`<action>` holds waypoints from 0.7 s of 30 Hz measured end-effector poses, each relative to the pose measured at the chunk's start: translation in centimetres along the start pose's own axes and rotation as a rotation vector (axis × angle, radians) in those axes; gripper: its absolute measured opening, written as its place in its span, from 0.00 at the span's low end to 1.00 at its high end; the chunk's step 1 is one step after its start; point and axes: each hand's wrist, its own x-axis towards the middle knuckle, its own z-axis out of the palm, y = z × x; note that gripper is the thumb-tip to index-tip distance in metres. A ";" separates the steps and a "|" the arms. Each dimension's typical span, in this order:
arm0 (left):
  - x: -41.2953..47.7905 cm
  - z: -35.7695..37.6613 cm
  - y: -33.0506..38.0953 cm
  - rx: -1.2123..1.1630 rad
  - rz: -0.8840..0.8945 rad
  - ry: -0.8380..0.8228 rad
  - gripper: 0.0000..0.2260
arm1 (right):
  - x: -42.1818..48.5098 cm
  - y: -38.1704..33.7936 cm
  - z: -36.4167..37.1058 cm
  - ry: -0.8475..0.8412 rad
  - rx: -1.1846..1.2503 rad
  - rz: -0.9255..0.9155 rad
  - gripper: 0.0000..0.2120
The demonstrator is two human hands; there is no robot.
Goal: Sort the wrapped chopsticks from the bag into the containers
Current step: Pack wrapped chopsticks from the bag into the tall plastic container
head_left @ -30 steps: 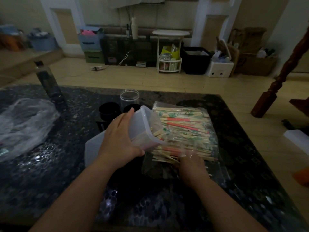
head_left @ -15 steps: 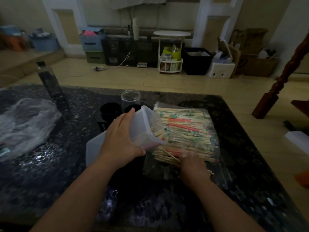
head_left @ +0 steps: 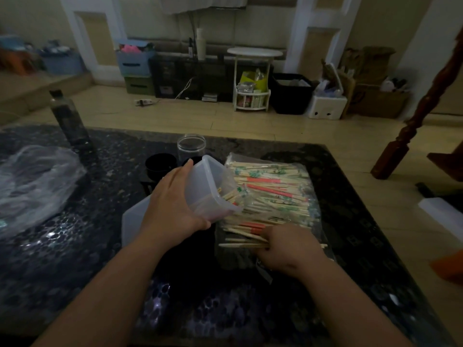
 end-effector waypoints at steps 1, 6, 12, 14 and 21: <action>0.0 0.0 0.0 -0.002 -0.003 0.002 0.58 | -0.3 -0.1 -0.6 -0.019 0.004 -0.010 0.16; 0.1 0.2 -0.2 -0.025 0.017 0.003 0.56 | -1.1 -0.5 -3.5 0.092 -0.018 -0.043 0.14; 0.1 0.3 -0.3 -0.004 0.046 -0.015 0.58 | -0.8 -0.6 -3.9 0.653 -0.005 -0.048 0.09; 0.1 0.4 -0.4 0.011 0.054 -0.012 0.58 | -0.4 -0.2 -3.4 0.813 0.031 -0.068 0.09; 0.1 0.6 -0.6 -0.029 0.078 -0.001 0.58 | -0.2 -0.4 -3.0 0.988 0.222 -0.096 0.09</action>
